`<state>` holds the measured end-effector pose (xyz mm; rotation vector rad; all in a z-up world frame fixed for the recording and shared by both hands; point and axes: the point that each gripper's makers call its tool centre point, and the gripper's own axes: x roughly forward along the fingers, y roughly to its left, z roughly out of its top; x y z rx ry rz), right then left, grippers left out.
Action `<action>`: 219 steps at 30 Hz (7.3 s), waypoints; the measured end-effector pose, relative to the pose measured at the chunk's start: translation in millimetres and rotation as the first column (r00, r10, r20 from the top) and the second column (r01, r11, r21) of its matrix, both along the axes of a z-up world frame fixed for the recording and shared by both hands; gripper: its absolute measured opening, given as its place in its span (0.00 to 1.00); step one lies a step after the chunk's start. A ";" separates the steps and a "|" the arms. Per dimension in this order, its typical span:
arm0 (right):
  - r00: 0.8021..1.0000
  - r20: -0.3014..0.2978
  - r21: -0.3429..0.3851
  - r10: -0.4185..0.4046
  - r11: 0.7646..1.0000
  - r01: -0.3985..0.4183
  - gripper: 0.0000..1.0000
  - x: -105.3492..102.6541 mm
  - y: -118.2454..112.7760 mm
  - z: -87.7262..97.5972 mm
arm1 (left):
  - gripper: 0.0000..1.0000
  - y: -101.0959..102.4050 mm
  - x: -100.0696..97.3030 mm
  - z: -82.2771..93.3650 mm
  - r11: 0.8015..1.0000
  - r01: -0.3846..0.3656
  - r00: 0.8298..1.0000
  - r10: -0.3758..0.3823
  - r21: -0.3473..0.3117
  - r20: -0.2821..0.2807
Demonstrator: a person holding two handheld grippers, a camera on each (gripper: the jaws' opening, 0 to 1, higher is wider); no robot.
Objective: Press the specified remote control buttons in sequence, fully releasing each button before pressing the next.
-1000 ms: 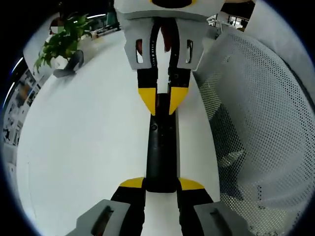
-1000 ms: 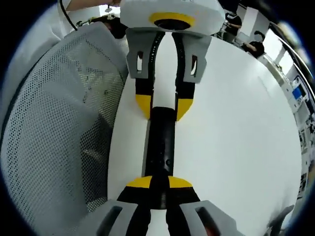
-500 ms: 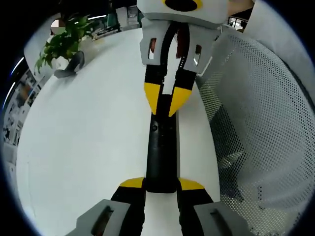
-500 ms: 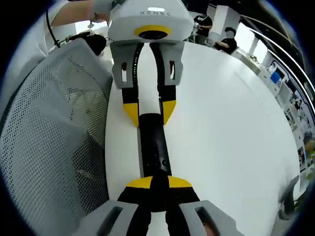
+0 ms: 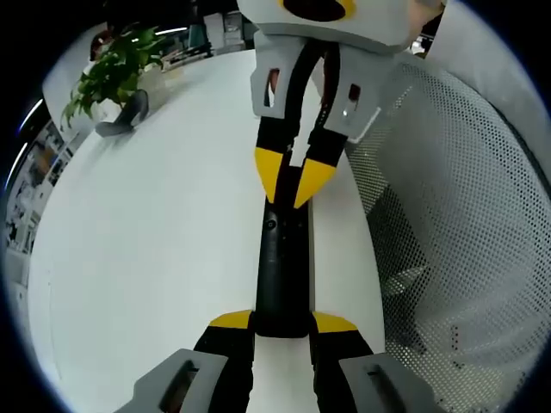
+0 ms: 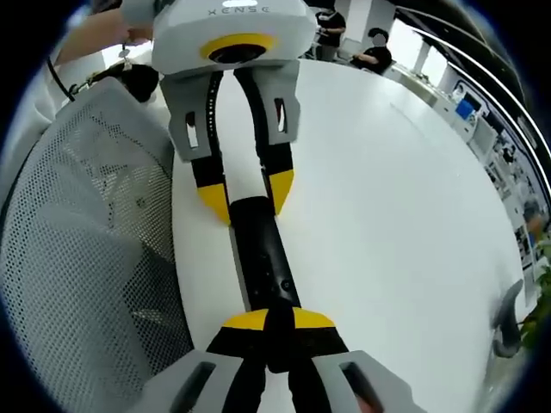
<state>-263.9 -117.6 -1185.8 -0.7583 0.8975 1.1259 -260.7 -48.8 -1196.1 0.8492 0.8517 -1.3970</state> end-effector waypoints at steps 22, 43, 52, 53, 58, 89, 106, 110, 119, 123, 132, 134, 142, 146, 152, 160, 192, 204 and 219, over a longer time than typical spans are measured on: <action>0.992 0.025 0.111 0.123 0.986 -0.125 0.01 -2.1 4.4 3.3 | 0.24 0.3 0.4 -0.5 1.000 -0.001 1.000 0.001 -0.003 0.000; 1.000 0.018 0.169 -0.001 0.986 -0.002 0.00 0.2 3.2 3.2 | 0.24 -0.2 0.0 -0.4 1.000 -0.006 1.000 0.006 0.017 -0.002; 0.994 0.064 0.159 0.085 0.983 -0.095 0.00 -1.5 12.4 3.7 | 0.24 0.1 0.0 -0.3 1.000 -0.015 1.000 0.015 0.016 -0.003; 0.994 0.072 0.145 0.085 0.985 -0.095 0.00 -0.5 14.4 3.2 | 0.24 -0.1 0.0 -0.4 1.000 -0.015 1.000 0.015 0.017 -0.001; 0.976 0.120 0.033 0.182 0.982 -0.187 0.00 0.8 12.1 2.4 | 0.24 -0.5 0.3 -0.4 1.000 -0.022 1.000 0.022 0.014 -0.002; 0.989 -0.101 0.068 0.110 0.992 -0.103 0.00 1.1 3.7 2.3 | 0.24 0.3 0.5 -0.3 1.000 -0.025 1.000 0.025 -0.013 -0.006; 0.995 -0.058 -0.003 0.087 0.996 -0.087 0.00 0.1 -2.8 0.0 | 0.24 -0.9 0.4 -0.8 1.000 -0.010 1.000 0.010 0.014 0.000; 0.993 -0.045 -0.003 0.107 0.994 -0.108 0.00 -1.3 -2.8 0.5 | 0.24 -0.9 0.2 -0.7 1.000 -0.009 1.000 0.009 0.025 0.000; 0.992 -0.112 0.093 0.050 0.995 -0.040 0.00 -0.7 -6.4 3.3 | 0.24 -0.2 -0.8 0.3 1.000 -0.019 1.000 0.019 0.024 -0.005; 0.992 -0.114 0.076 0.057 0.996 -0.048 0.00 -3.5 -10.9 3.7 | 0.24 -0.2 -0.9 0.7 1.000 -0.027 1.000 0.027 0.016 -0.007; 0.994 -0.090 0.088 0.055 0.995 -0.047 0.00 -4.2 -15.6 3.8 | 0.24 -0.6 0.1 0.6 1.000 -0.022 1.000 0.022 0.017 -0.009; 0.996 -0.071 0.086 0.058 0.995 -0.052 0.00 -4.2 -14.4 3.4 | 0.24 -0.6 0.2 0.2 1.000 -0.015 1.000 0.015 0.019 -0.008; 0.996 0.027 0.051 0.083 0.995 -0.085 0.00 -4.0 -12.9 2.1 | 0.24 -0.5 0.9 -0.9 0.999 0.013 1.000 -0.013 0.038 -0.011; 1.000 -0.016 0.163 -0.019 0.986 0.022 0.00 -1.0 -12.7 4.2 | 0.24 -0.3 0.9 -0.8 0.999 0.010 1.000 -0.010 0.040 -0.011; 1.000 0.013 0.240 0.003 0.971 -0.006 0.00 -2.2 -12.8 5.4 | 0.24 -0.3 0.7 -0.9 0.999 0.005 1.000 -0.005 0.042 -0.010; 1.000 -0.005 0.269 0.009 0.963 -0.008 0.00 1.2 -2.9 4.7 | 0.24 -0.1 0.6 -0.6 0.999 0.012 1.000 -0.012 0.047 -0.012; 0.998 0.006 0.163 0.057 0.985 -0.058 0.00 4.3 12.5 4.0 | 0.24 0.5 -1.1 0.5 0.997 0.036 0.999 -0.036 0.065 -0.012; 0.998 0.065 0.122 0.013 0.992 -0.021 0.00 6.1 12.7 3.2 | 0.25 0.4 -0.6 -0.7 0.996 0.071 0.997 -0.070 0.061 -0.012; 0.995 -0.001 0.125 0.101 0.987 -0.100 0.00 -17.5 29.7 -2.5 | 0.24 0.4 -0.3 -0.7 0.996 0.070 0.997 -0.069 0.058 -0.016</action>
